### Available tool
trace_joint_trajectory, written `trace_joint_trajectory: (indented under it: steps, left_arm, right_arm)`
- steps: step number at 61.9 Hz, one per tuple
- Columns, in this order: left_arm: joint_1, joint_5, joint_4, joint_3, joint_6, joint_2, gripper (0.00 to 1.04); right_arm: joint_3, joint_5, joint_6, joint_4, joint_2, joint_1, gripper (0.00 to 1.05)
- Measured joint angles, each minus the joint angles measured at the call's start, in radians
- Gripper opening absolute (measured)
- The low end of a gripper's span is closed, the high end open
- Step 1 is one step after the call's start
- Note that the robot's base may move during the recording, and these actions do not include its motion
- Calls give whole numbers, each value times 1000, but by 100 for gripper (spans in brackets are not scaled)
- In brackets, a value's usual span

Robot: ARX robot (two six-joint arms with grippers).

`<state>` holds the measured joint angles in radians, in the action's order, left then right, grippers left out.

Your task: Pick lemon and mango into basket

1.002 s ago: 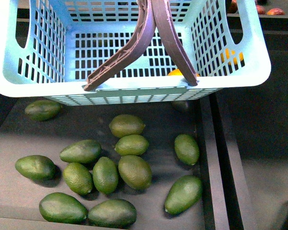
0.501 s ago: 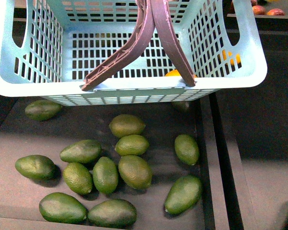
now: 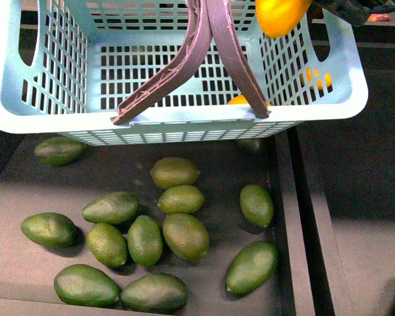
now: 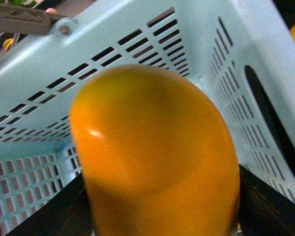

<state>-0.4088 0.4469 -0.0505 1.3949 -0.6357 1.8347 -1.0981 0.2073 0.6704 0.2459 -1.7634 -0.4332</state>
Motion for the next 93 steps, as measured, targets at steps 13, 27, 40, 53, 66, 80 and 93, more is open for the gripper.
trace_joint_trajectory:
  steps: [13, 27, 40, 53, 66, 80, 93]
  left_arm:
    - [0, 0, 0, 0, 6, 0, 14]
    - [0, -3, 0, 0, -5, 2, 14]
    - [0, 0, 0, 0, -6, 2, 14]
    - [0, 0, 0, 0, -5, 2, 14]
    - [-2, 3, 0, 0, -5, 2, 14]
    - [-1, 1, 0, 0, -5, 2, 14]
    - [-1, 1, 0, 0, -5, 2, 14]
  right_arm:
    - [5, -2, 9, -5, 21, 17, 96]
    - [118, 40, -48, -80, 197, 123, 96]
    - [470, 6, -500, 519, 340, 222, 65]
    - [678, -52, -636, 620, 474, 272, 30]
    - [821, -93, -661, 629, 600, 317, 2]
    - [944, -145, -664, 585, 768, 363, 2]
    - [1007, -205, -665, 509, 904, 429, 2]
